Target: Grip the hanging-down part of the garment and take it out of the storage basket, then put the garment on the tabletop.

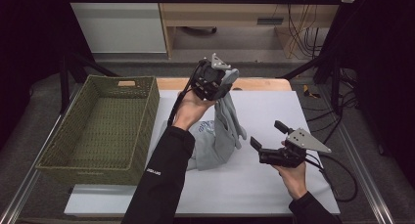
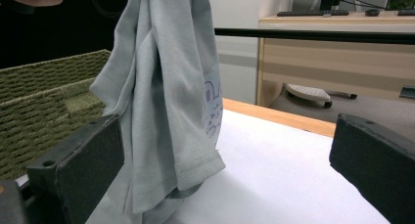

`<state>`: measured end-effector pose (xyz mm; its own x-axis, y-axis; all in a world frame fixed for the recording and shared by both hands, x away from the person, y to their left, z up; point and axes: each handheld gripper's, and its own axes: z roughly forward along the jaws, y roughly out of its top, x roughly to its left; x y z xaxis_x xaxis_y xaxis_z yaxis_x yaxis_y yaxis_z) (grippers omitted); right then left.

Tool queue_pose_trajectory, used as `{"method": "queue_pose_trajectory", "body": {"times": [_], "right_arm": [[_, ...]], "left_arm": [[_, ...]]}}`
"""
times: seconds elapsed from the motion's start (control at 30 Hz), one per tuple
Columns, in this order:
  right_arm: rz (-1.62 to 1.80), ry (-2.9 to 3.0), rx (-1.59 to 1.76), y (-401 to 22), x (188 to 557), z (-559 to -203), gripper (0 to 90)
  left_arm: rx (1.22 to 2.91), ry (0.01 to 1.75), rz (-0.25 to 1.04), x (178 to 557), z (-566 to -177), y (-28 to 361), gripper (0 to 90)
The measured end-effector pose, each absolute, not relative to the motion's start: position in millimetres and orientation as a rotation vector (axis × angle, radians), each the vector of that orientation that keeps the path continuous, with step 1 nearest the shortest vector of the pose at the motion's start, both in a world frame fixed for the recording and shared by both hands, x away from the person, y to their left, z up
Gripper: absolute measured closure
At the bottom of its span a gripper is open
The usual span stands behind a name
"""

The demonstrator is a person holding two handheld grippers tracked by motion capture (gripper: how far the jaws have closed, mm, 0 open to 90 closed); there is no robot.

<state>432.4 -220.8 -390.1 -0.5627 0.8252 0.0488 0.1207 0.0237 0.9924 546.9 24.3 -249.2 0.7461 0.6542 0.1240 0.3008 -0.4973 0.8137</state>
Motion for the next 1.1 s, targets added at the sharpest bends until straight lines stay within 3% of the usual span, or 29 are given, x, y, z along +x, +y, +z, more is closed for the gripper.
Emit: {"method": "queue_pose_trajectory", "body": {"times": [0.57, 1.1], "right_arm": [[1.592, 1.779, 0.989, -233.5, 425.2, -407.0, 0.2], [1.600, 1.803, 0.998, -237.2, 418.8, -418.6, 0.3]], "left_arm": [[2.148, 0.684, 0.498, 531.1, -273.2, 22.4, 79.6], [2.166, 0.721, 0.437, 520.9, -325.9, 19.1, 79.2]]}}
